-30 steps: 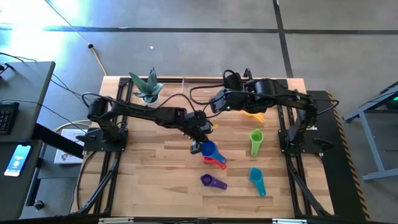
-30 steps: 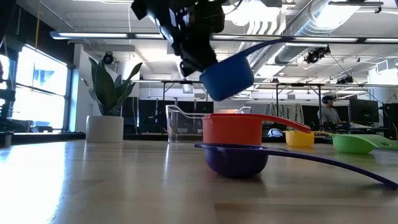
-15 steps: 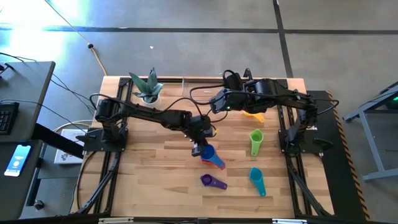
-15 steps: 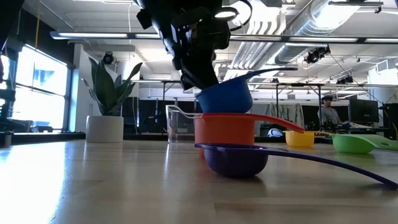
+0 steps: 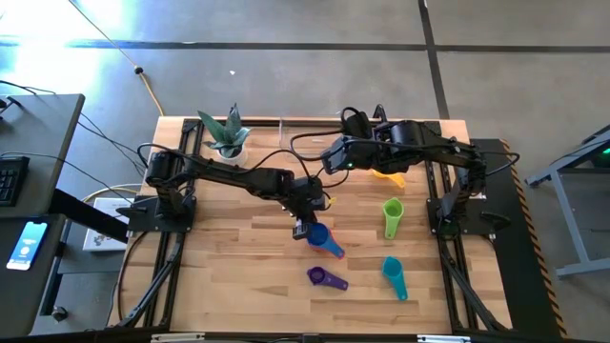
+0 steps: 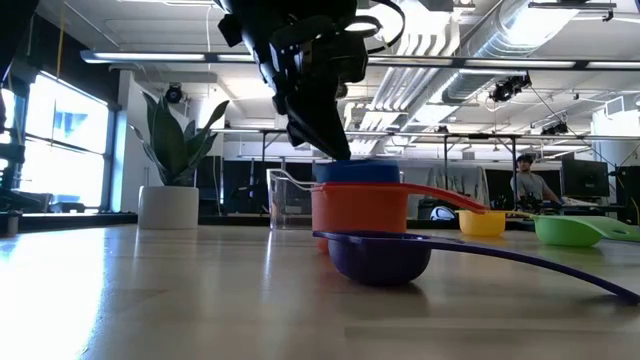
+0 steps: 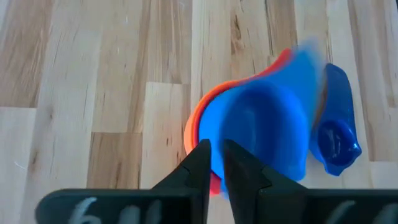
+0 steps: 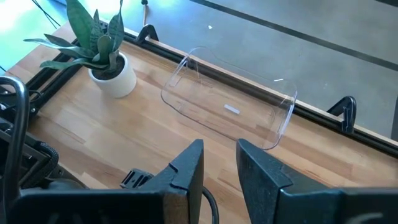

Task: Nest measuring cups in basket
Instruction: Stack the blue measuring cup on top of the red measuring cup, then stack the yellow measuring cup on top of the blue measuring cup

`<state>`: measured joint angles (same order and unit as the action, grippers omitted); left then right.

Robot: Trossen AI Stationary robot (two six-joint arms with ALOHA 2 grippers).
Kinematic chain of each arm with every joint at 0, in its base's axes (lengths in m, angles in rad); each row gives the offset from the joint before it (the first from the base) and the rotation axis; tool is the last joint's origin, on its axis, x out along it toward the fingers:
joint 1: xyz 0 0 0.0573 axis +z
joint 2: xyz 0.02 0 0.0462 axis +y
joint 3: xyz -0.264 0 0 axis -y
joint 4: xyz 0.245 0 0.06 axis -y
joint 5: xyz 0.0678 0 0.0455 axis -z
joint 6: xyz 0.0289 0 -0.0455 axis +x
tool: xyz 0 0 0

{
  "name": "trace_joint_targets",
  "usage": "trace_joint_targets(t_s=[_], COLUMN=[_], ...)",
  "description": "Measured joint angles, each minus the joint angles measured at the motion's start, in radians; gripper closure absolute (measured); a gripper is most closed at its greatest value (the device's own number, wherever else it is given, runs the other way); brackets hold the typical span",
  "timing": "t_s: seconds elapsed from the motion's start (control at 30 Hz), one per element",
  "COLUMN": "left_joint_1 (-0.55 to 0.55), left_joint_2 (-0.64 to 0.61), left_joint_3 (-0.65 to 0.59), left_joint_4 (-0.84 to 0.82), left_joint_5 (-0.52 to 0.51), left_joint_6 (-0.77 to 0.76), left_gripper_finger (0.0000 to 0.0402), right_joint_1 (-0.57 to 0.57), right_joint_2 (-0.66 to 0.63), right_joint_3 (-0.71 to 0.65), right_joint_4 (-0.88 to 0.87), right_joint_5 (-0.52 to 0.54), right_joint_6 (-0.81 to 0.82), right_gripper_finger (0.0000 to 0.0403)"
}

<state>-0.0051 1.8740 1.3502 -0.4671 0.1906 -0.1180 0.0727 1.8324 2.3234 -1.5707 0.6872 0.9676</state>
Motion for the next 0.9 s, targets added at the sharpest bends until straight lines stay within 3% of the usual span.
trace_joint_targets(t_s=[0.33, 0.9], left_joint_1=[0.004, 0.129], left_joint_2=[0.0, -0.109], left_joint_3=[0.0, 0.076], left_joint_4=[-0.002, -0.242], left_joint_5=[-0.021, -0.01], left_joint_6=[0.015, -0.001], left_gripper_finger=[0.0336, 0.0353], right_joint_1=[0.0, -0.08], right_joint_2=[0.0, -0.105], right_joint_3=[0.0, 0.0], right_joint_4=[0.0, 0.0], right_joint_5=[-0.012, -0.013], right_joint_6=[-0.013, -0.194], right_gripper_finger=[0.0316, 0.0316])
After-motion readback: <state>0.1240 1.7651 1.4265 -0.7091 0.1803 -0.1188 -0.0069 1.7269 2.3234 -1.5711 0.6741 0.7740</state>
